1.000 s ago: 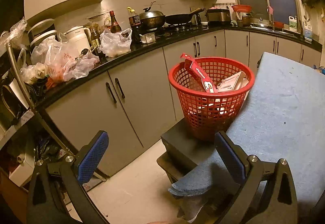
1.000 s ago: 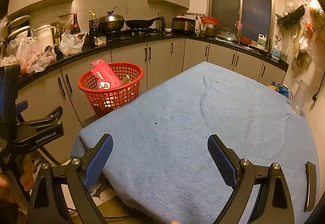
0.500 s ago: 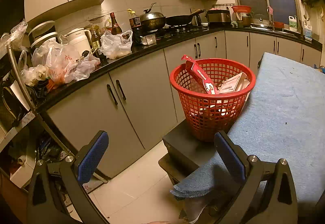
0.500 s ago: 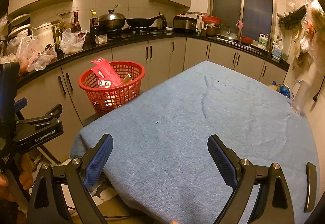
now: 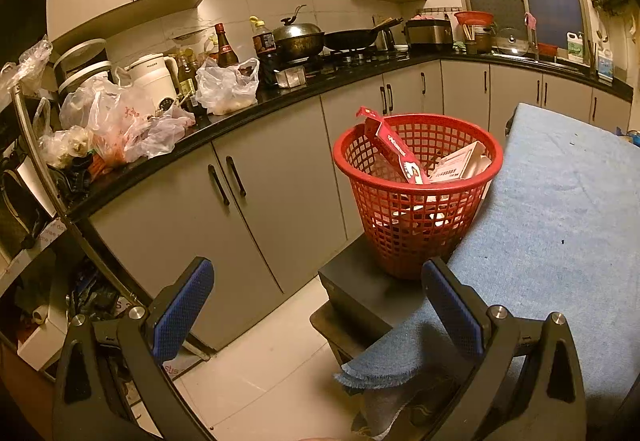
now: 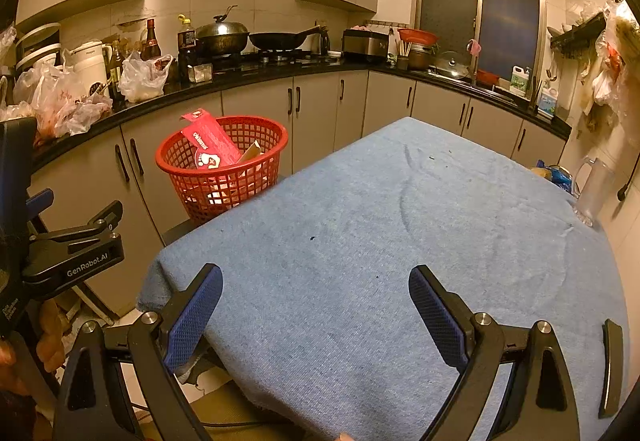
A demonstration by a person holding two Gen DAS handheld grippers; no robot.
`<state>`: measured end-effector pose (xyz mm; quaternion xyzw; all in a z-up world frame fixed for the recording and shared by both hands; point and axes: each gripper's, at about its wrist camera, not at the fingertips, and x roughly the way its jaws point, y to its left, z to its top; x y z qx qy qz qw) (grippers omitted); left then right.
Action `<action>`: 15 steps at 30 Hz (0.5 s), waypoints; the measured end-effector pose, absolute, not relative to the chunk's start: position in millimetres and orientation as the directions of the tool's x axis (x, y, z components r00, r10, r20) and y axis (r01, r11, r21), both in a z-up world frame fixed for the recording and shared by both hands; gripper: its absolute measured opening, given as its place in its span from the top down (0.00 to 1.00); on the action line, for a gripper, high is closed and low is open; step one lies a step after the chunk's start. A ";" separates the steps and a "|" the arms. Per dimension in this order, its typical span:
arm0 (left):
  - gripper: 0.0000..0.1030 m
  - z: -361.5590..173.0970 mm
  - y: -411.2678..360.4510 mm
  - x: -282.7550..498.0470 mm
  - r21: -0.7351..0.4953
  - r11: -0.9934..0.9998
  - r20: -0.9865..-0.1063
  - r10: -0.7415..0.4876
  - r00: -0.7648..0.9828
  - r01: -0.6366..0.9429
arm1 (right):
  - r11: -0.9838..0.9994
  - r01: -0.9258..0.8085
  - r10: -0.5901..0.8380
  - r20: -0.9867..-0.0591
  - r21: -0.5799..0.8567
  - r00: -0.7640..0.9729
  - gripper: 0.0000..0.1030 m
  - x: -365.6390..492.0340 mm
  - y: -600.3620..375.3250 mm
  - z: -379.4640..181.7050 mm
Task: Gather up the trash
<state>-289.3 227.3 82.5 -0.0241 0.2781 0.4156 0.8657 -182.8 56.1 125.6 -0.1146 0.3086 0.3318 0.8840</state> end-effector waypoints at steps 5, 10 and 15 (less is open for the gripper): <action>0.00 81.2 227.4 -289.5 0.187 0.656 -0.502 0.703 0.503 -0.731 | 0.752 -0.659 0.514 -0.625 -0.001 0.587 0.06 -182.0 58.2 124.6; 0.00 80.6 227.5 -289.2 0.179 0.657 -0.505 0.701 0.504 -0.733 | 0.753 -0.658 0.508 -0.630 -0.006 0.587 0.06 -181.8 59.4 123.2; 0.00 78.6 229.4 -288.1 0.176 0.659 -0.508 0.697 0.506 -0.731 | 0.754 -0.657 0.502 -0.636 -0.009 0.586 0.06 -180.7 60.9 120.8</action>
